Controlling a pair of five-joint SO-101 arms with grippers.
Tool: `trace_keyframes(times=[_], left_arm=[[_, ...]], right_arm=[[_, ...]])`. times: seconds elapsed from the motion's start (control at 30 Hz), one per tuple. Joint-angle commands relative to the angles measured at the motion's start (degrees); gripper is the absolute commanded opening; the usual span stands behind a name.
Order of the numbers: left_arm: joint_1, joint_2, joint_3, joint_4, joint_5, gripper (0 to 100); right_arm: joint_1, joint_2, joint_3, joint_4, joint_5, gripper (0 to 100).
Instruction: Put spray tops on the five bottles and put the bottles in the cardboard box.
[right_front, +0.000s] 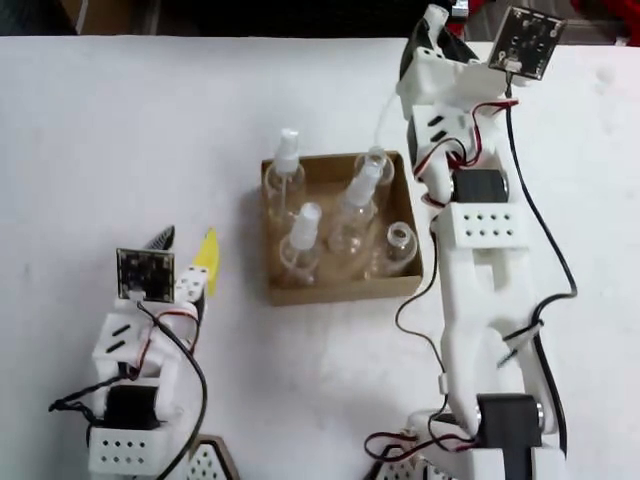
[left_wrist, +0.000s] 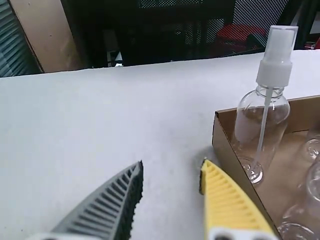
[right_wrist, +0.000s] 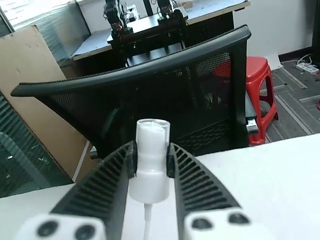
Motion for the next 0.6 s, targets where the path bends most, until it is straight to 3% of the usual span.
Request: trace_keyframes(times=[0.0, 0.57], left_arm=[[0.84, -0.4, -0.18, -1.05, -0.7, 17], [0.84, -0.4, -0.18, -1.05, -0.62, 17]], right_arm=[[-0.4, -4.53, 0.26, 0.92, -0.35, 1.6], [-0.13, -2.51, 5.98, -1.19, -0.35, 1.6]])
